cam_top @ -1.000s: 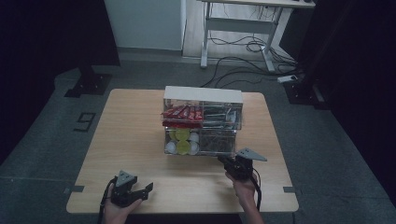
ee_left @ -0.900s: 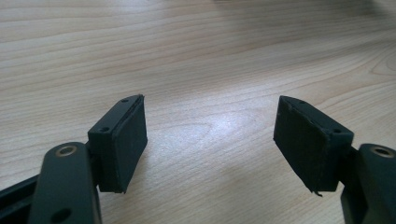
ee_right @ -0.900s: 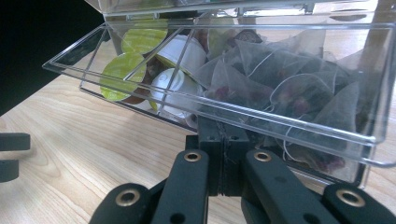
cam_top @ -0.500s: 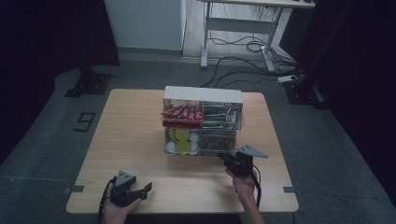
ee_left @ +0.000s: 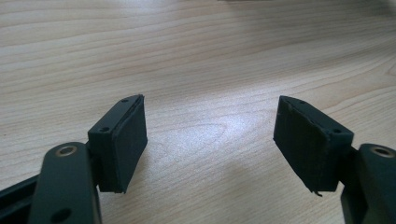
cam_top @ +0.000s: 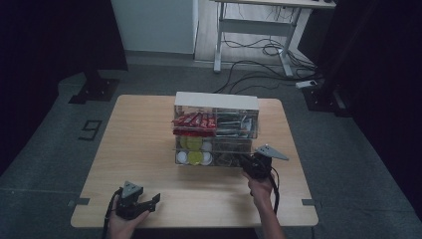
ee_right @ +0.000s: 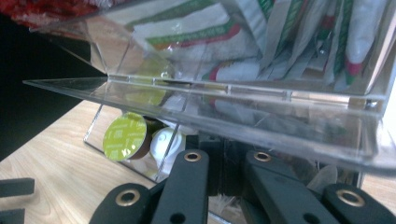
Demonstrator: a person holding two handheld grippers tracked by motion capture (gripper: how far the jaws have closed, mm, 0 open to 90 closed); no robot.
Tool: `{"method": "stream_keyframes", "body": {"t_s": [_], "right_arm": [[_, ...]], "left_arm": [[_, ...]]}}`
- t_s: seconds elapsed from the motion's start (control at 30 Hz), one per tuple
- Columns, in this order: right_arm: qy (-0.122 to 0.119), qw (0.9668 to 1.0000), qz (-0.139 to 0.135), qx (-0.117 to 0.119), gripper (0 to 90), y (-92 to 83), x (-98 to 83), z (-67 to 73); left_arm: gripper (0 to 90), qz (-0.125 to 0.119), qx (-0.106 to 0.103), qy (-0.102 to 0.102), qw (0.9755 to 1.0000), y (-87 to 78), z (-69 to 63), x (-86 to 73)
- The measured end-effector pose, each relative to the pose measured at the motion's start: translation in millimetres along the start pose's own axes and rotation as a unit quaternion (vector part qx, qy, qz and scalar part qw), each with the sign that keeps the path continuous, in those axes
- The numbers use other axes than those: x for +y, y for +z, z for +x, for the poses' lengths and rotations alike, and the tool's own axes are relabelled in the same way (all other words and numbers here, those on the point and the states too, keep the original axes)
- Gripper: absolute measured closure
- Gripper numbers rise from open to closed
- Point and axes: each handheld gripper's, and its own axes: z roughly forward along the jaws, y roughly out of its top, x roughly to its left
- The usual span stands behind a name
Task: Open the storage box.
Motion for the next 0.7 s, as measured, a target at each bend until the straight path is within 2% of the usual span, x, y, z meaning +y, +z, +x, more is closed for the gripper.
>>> {"method": "stream_keyframes", "body": {"t_s": [0.2, 0.37, 0.7], "right_arm": [[0.005, 0.9999, -0.009, -0.003, 89.1, 0.4, 3.1, -2.3], [0.013, 0.9993, -0.033, -0.007, 89.1, -5.4, 12.3, -4.2], [0.016, 0.9995, -0.027, 0.004, 89.1, -1.7, 13.4, -7.2]], "left_arm": [[26.1, 0.006, -0.002, 0.004, 1.0, 4.1, -1.7, -0.8], [26.1, 0.013, -0.008, 0.009, 0.9998, 7.2, -3.7, -2.6], [26.1, 0.008, -0.001, 0.011, 0.9999, 3.7, -6.0, -2.2]]}}
